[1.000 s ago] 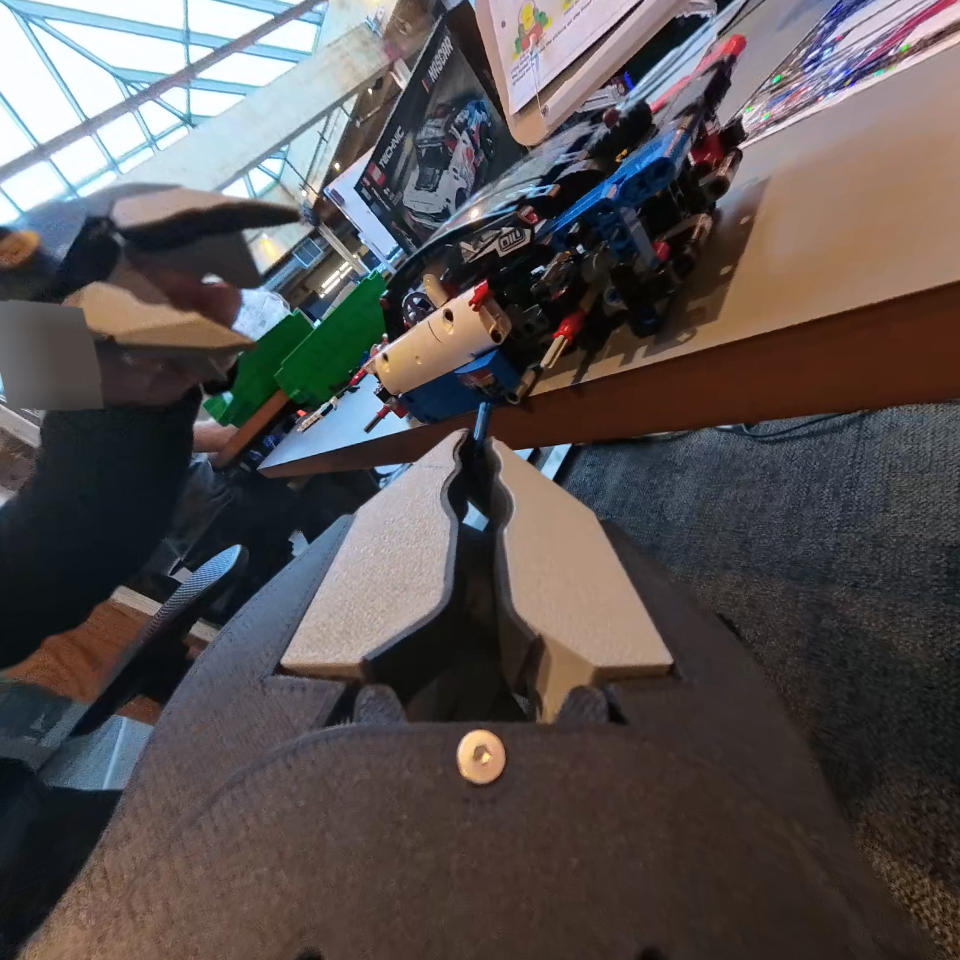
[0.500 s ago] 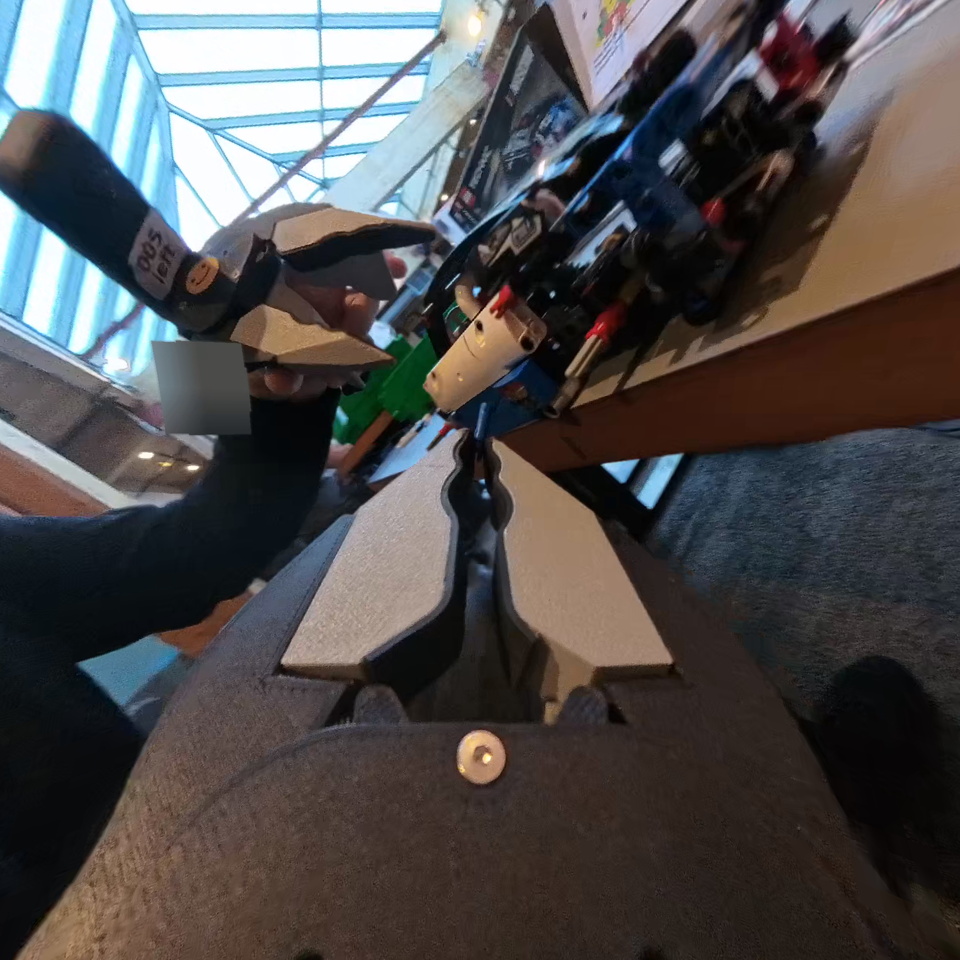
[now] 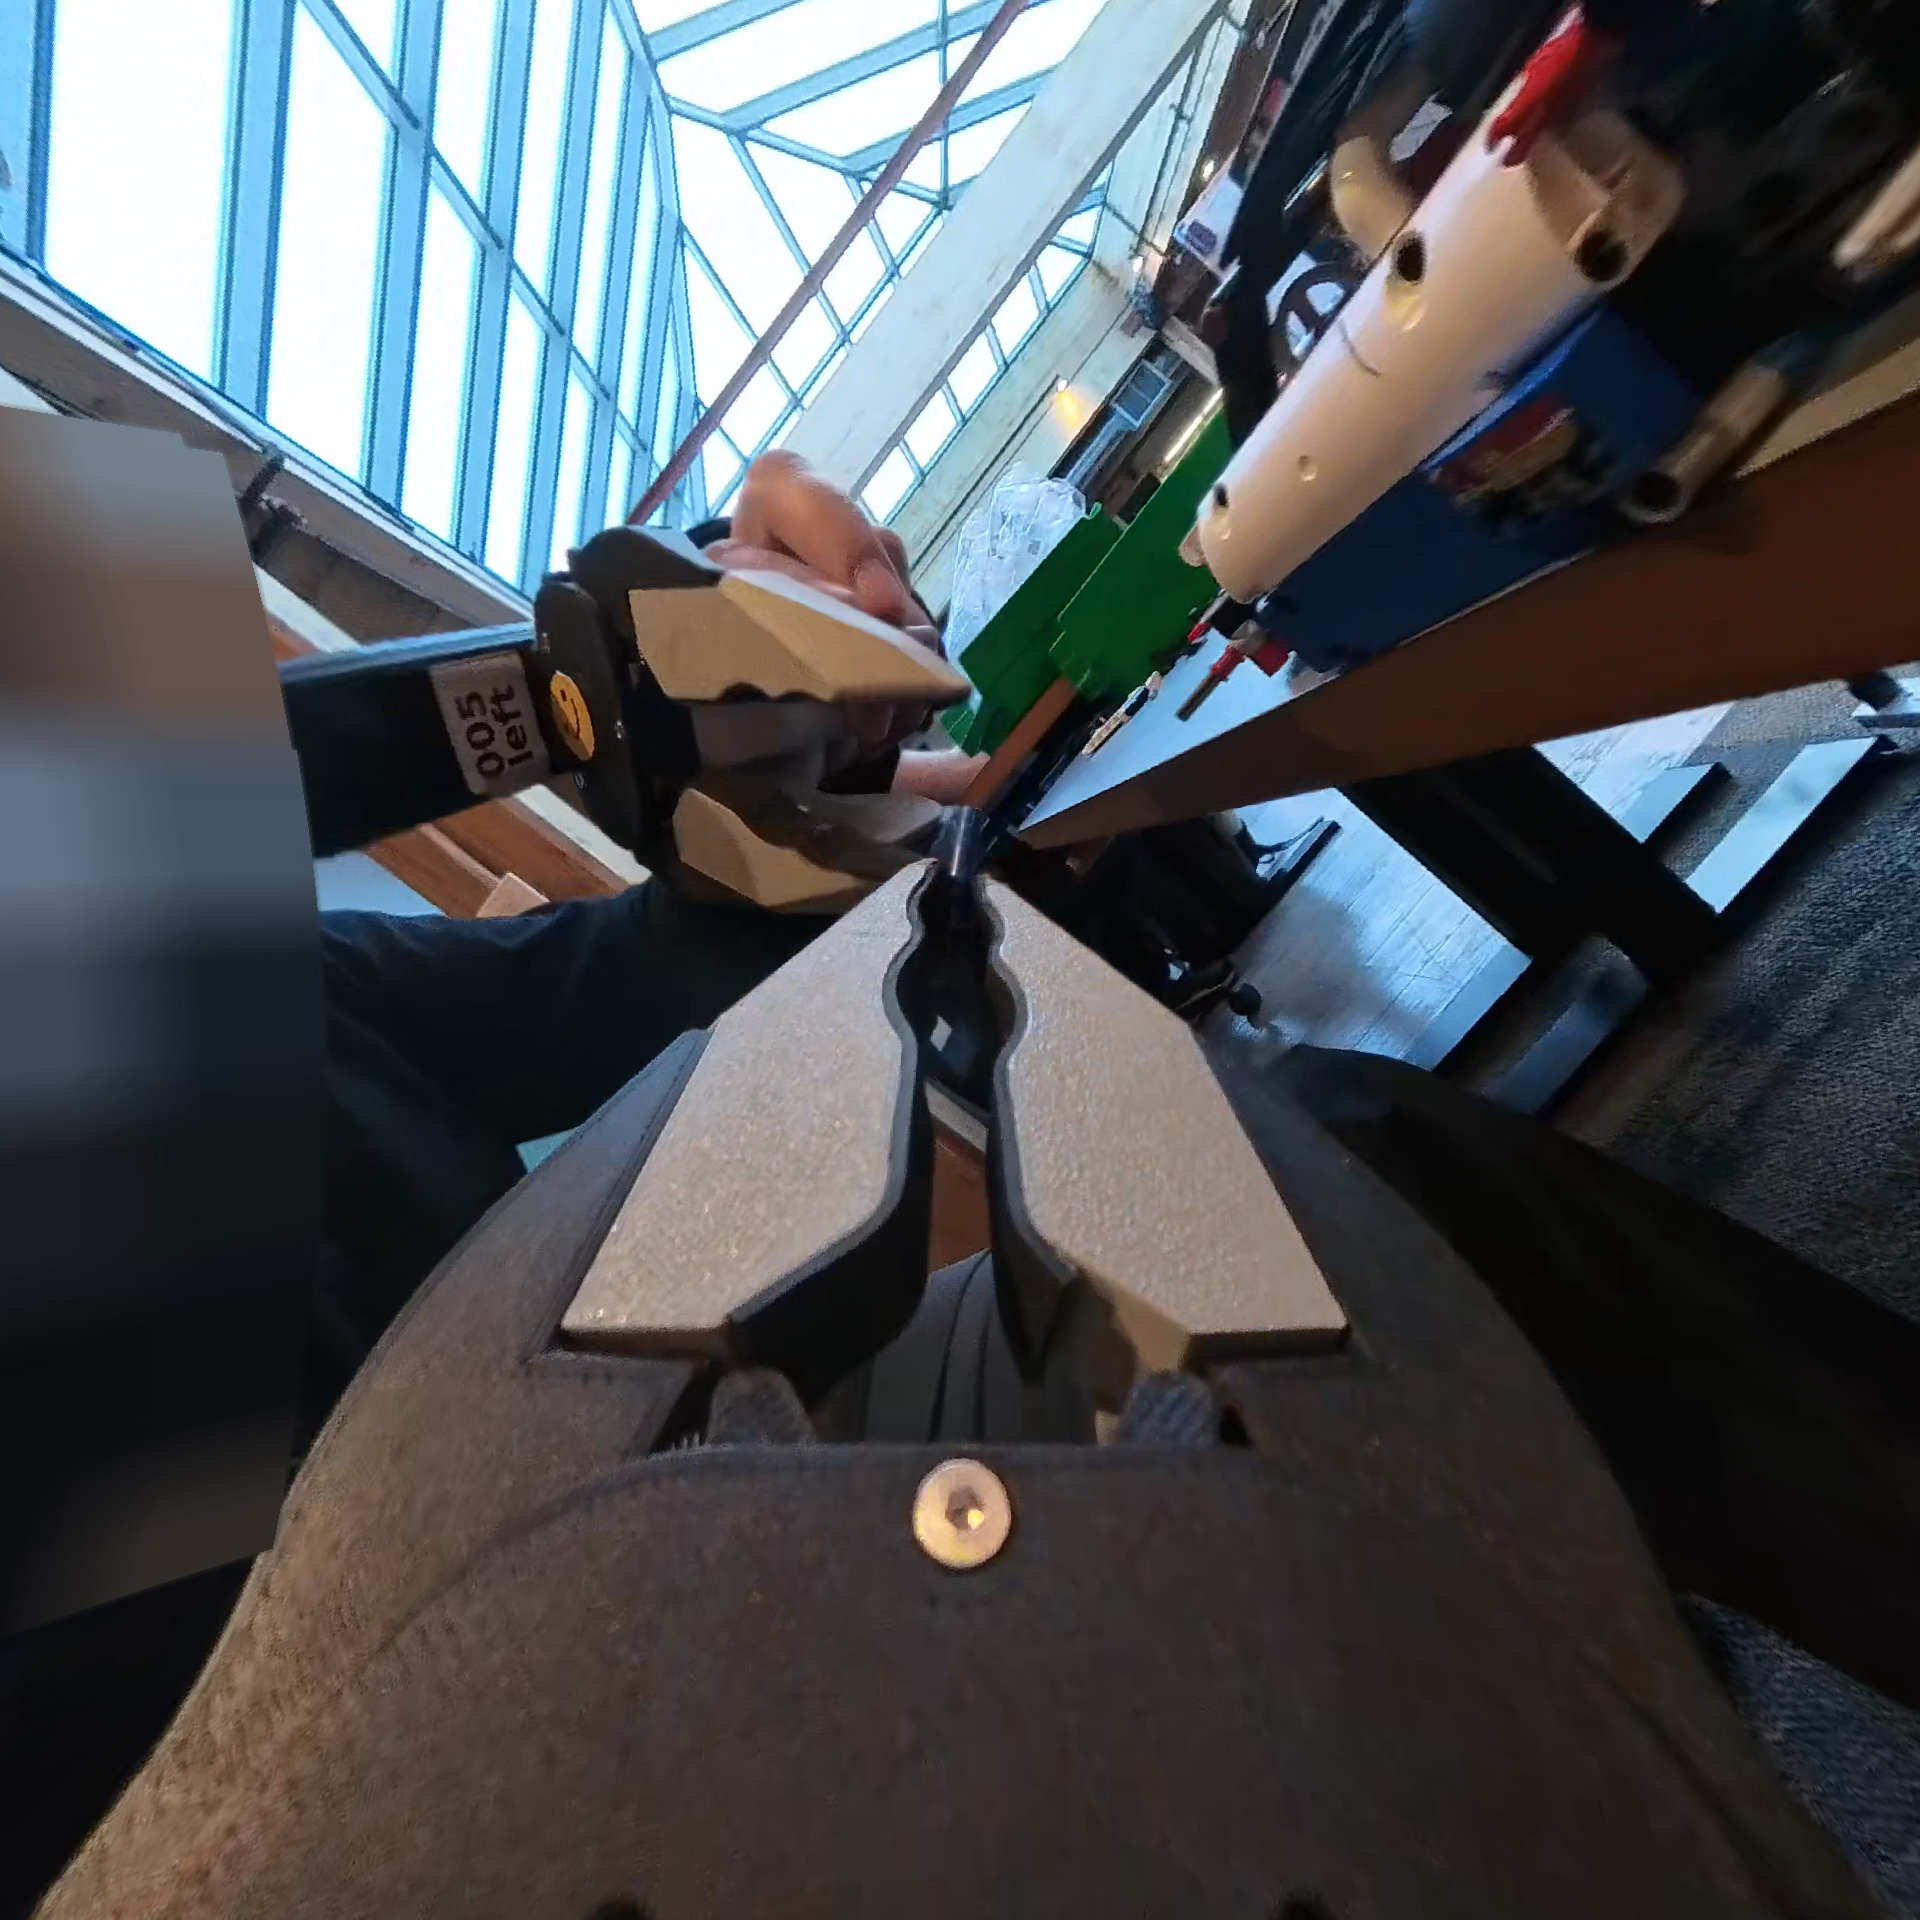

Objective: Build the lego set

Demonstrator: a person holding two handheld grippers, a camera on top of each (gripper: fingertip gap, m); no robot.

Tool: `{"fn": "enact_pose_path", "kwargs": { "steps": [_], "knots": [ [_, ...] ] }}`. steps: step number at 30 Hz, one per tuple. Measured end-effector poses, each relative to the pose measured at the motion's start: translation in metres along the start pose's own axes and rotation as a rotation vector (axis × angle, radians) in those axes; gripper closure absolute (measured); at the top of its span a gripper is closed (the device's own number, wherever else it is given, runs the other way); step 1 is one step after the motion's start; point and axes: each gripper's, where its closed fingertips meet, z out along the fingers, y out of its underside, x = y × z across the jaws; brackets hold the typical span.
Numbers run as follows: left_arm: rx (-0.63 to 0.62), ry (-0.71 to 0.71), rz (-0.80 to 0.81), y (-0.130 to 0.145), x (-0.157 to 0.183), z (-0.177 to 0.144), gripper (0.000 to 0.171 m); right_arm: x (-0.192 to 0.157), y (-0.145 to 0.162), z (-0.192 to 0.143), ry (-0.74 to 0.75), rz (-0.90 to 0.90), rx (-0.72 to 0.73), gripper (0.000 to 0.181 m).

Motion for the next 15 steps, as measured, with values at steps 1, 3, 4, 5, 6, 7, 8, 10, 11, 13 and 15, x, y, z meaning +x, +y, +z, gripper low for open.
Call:
{"fn": "enact_pose_path", "kwargs": {
  "steps": [1, 3, 4, 5, 6, 7, 8, 10, 11, 13, 15],
  "knots": [
    [-0.025, 0.000, 0.053, 0.001, 0.002, 0.003, 0.140, -0.001, 0.001, 0.002, -0.004, -0.003, -0.008, 0.180],
    [-0.063, 0.003, 0.135, 0.005, 0.005, 0.010, 0.143, -0.004, 0.002, 0.004, -0.011, -0.008, -0.026, 0.179],
    [-0.068, 0.009, 0.154, 0.006, 0.007, 0.012, 0.145, -0.004, 0.003, 0.005, -0.013, -0.008, -0.033, 0.180],
    [-0.062, 0.016, 0.161, 0.006, 0.008, 0.013, 0.150, -0.004, 0.005, 0.005, -0.010, -0.007, -0.040, 0.180],
    [-0.048, 0.025, 0.162, 0.005, 0.009, 0.013, 0.153, -0.003, 0.006, 0.005, -0.004, -0.007, -0.044, 0.180],
    [-0.033, 0.031, 0.158, 0.003, 0.009, 0.013, 0.157, -0.001, 0.007, 0.004, 0.001, -0.005, -0.048, 0.180],
    [-0.025, 0.035, 0.151, 0.002, 0.009, 0.013, 0.159, 0.000, 0.008, 0.004, 0.004, -0.002, -0.051, 0.180],
    [-0.025, 0.061, 0.141, 0.004, 0.012, 0.016, 0.162, 0.003, 0.008, 0.002, 0.005, 0.005, -0.050, 0.180],
    [-0.025, 0.070, 0.141, 0.004, 0.014, 0.017, 0.163, 0.004, 0.009, 0.002, 0.006, 0.007, -0.049, 0.180],
    [-0.025, 0.083, 0.149, 0.006, 0.016, 0.020, 0.165, 0.006, 0.010, 0.000, 0.013, 0.008, -0.055, 0.180],
    [-0.026, 0.084, 0.155, 0.006, 0.016, 0.021, 0.167, 0.008, 0.010, -0.001, 0.015, 0.011, -0.056, 0.180]
  ]
}}
